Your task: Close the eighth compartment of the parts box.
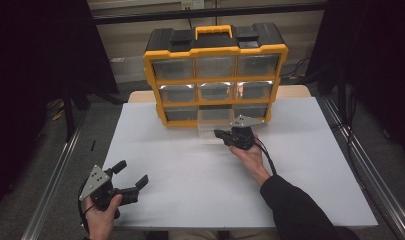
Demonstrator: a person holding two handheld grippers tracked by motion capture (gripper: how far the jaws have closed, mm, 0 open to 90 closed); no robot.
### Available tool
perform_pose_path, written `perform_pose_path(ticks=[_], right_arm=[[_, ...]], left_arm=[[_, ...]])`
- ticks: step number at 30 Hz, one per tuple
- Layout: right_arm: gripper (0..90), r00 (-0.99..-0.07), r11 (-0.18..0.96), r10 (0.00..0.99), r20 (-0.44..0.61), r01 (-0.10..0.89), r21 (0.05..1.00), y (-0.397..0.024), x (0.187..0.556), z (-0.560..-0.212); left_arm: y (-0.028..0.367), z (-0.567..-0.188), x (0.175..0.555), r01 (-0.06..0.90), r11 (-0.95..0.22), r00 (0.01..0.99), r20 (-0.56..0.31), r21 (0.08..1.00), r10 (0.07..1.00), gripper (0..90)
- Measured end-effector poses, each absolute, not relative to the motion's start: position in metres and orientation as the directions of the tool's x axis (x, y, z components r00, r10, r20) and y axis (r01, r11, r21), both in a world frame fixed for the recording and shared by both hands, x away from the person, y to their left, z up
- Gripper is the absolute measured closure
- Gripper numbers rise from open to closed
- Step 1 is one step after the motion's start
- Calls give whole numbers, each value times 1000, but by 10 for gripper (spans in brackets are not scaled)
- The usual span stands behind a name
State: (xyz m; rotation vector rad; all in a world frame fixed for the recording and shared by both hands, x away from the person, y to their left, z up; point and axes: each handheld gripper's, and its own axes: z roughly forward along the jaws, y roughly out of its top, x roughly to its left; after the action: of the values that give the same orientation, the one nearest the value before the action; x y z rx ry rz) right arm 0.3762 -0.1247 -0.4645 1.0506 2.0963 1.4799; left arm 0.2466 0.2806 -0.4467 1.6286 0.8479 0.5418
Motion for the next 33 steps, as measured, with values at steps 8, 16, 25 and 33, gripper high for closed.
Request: perform_pose_path(ticks=[8,16,25,33], right_arm=[[900,-648,169,754,110,353,920,-127,380,-461],[900,-633,158,766,112,355,921,-127,382,-462],[900,-634,153,764,121,360,920,-127,385,-463],[900,-623,155,773,118,367,917,-127,390,-462]], left_arm=[[281,-447,247,241,-67,626,-102,968,773,40],[282,-447,247,237,-67,619,-97,969,779,31],[281,-446,247,235,-62,624,-102,970,775,32],[281,-446,247,236,-65,625,-101,970,774,32]])
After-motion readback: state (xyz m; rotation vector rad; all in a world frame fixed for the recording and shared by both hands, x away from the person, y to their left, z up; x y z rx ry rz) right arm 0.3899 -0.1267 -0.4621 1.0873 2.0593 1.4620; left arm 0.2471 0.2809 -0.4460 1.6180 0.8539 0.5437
